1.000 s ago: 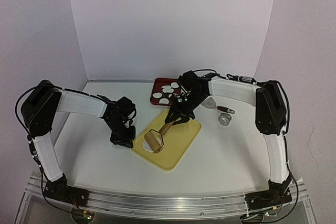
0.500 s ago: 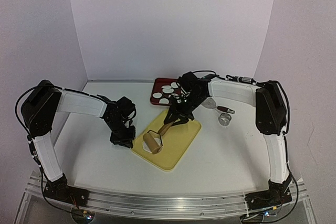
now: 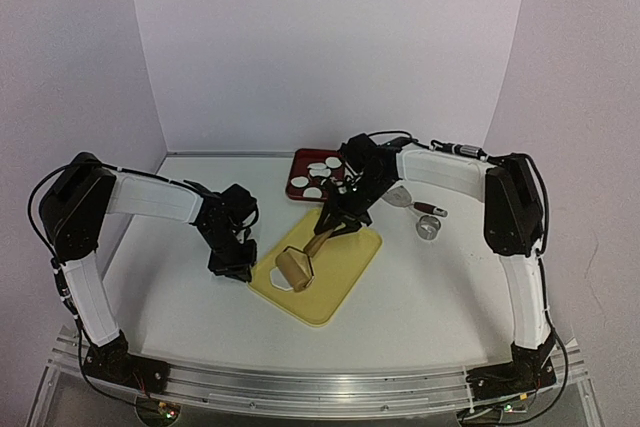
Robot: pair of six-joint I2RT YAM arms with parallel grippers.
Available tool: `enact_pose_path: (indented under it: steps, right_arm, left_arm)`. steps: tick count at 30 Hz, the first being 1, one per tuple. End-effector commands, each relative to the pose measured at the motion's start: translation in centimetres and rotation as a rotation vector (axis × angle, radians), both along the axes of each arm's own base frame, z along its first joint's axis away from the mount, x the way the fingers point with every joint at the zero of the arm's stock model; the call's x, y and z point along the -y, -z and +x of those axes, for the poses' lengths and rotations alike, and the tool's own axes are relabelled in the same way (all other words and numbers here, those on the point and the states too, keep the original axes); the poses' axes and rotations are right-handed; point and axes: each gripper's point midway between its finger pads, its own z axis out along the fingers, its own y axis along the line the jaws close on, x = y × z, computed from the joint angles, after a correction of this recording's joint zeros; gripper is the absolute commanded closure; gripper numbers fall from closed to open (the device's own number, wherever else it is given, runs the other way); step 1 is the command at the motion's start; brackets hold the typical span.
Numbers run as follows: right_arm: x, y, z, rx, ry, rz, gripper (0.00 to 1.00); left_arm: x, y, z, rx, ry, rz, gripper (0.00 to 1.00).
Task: Roll out the dumpling wrappers from the dough
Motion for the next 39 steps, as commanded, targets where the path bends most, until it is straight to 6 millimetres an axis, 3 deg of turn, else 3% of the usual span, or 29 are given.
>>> enact_pose_path:
  steps: [1,7,14,17,23,33,39]
  right_arm:
    - [8.5,13.4,-7.7,-0.108,-0.163,-0.663,1.00]
    - [9.9,13.5,-7.0,-0.105,-0.134,-0.707,1.00]
    - [15.3,11.6,-3.2,-0.100,-0.007,-0.726,1.00]
    - [16.2,11.5,-2.7,-0.103,0.004,-0.727,1.00]
    - [15.0,12.1,-3.9,-0.128,-0.025,-0.712,1.00]
    - [9.5,13.1,-6.7,-0.119,-0.130,-0.669,1.00]
    - [9.9,13.0,-6.2,-0.107,-0.115,-0.694,1.00]
  left_arm:
    - [-0.4,-2.7,2.7,0.110,-0.089,-0.027,1.00]
    - [-0.5,-2.8,2.7,0.111,-0.091,-0.026,1.00]
    - [-0.8,-2.9,2.4,0.115,-0.095,-0.022,1.00]
    - [-0.8,-3.0,2.5,0.118,-0.093,-0.022,1.00]
    - [-0.7,-3.0,2.6,0.121,-0.089,-0.021,1.00]
    - [-0.6,-2.9,2.6,0.119,-0.089,-0.026,1.00]
    - [-0.6,-3.0,2.7,0.122,-0.093,-0.026,1.00]
